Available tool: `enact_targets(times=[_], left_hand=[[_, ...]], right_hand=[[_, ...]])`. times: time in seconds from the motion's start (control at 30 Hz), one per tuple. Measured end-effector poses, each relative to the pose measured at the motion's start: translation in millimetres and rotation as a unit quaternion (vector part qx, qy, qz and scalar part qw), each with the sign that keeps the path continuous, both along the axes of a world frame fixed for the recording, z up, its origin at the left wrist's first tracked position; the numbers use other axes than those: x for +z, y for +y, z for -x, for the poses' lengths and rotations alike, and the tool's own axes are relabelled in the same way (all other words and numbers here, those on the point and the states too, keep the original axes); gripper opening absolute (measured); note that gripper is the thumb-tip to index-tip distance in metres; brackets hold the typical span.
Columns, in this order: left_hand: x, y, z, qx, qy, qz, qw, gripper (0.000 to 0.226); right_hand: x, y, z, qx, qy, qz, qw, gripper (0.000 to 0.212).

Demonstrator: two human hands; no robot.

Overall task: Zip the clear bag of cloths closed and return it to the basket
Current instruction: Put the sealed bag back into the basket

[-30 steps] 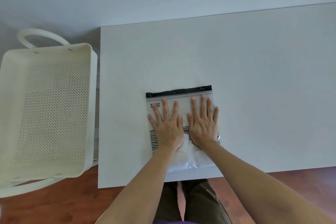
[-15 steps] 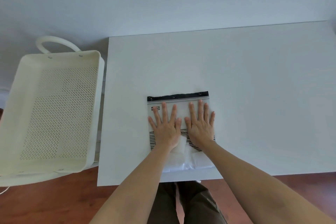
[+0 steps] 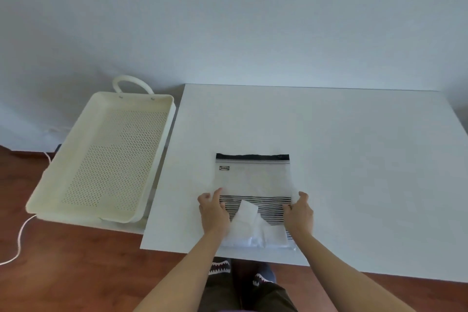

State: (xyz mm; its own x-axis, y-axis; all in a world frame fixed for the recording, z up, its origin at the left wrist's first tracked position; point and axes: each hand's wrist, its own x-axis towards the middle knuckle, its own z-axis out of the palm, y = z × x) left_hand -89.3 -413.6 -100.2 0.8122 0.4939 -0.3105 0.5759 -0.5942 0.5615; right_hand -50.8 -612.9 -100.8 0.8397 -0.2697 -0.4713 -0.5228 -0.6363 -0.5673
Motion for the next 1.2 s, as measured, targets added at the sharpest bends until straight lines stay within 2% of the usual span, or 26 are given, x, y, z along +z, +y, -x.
enact_targets(times=[0.13,0.43,0.73,0.97,1.2], left_hand=[[0.6,4.1,5.4,0.014,-0.023,0.035,0.999,0.043],[39.4,41.8,-0.9,0.015,-0.142,0.043,0.989,0.034],[92.4,157.7,-22.0,0.045,-0.223,0.02,0.974,0.034],[103.8,297.1,-17.8,0.069,-0.206,-0.016,0.976,0.036],[78.3,410.6,-22.1,0.065,-0.133,-0.03,0.988,0.045]], right_hand=[[3.3,-5.7,-6.4,0.004,0.019,-0.002,1.0,0.014],[33.7,19.0,-30.7,0.039,-0.066,-0.019,0.997,0.024],[86.1,128.4,-76.7,0.107,-0.144,-0.097,0.979,0.023],[99.5,259.0,-85.2,0.155,-0.138,-0.141,0.968,0.022],[80.2,370.2,-78.9,0.164,-0.079,-0.117,0.976,0.024]])
